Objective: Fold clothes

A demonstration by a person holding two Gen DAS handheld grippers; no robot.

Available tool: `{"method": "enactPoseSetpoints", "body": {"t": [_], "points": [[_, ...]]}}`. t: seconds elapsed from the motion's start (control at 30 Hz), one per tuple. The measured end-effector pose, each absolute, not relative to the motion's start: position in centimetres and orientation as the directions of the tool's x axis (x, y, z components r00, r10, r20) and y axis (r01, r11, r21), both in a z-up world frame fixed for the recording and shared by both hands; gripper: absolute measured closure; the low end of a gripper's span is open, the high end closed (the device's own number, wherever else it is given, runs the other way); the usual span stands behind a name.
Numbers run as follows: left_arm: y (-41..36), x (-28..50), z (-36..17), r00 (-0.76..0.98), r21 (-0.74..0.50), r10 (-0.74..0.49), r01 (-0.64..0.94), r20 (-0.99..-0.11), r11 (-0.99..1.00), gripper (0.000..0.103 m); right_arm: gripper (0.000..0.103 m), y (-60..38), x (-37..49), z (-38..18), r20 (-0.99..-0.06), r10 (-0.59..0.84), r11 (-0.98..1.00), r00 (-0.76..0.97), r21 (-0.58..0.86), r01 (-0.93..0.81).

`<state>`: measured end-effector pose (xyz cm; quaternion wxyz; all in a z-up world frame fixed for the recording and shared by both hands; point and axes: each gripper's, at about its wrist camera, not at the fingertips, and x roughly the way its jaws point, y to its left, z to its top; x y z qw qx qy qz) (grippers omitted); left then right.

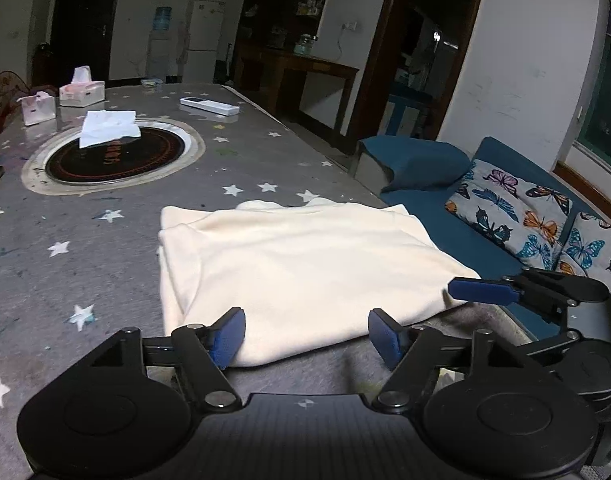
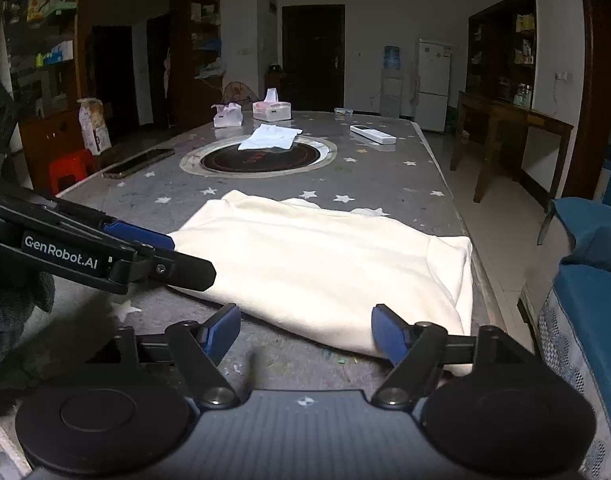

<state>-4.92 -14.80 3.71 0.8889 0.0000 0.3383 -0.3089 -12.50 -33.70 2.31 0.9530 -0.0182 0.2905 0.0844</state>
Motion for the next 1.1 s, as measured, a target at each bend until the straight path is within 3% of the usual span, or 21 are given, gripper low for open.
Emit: {"method": "enactPoseSetpoints", "body": {"t": [0.07, 0.4, 0.77, 1.1], "points": [[-14.5, -5.2, 3.8, 0.588, -0.211, -0.547, 0.543, -0.596, 0.813, 0.027, 0.018, -33.7, -12.8, 2.4, -0.553, 0.147, 0.986, 0.820, 0.018, -0.164], [-13.0, -6.7, 4.1, 0.626, -0.204, -0.532, 0.519, -0.570, 0.830, 0.015, 0.000, -32.7, -14.3, 2.5, -0.542, 0.102, 0.992, 0.834, -0.004, -0.124], [-12.2, -8.3, 4.2, 0.659, -0.179, -0.514, 0.508, -0.549, 0.843, 0.000, 0.000, -31.9, -15.0, 2.5, -0.530, 0.062, 0.996, 0.846, -0.024, -0.087], [-11.7, -9.3, 4.3, 0.664, -0.190, -0.512, 0.496, -0.545, 0.847, 0.000, 0.000, -32.6, -15.7, 2.8, -0.516, 0.043, 0.999, 0.856, 0.043, -0.024]]}}
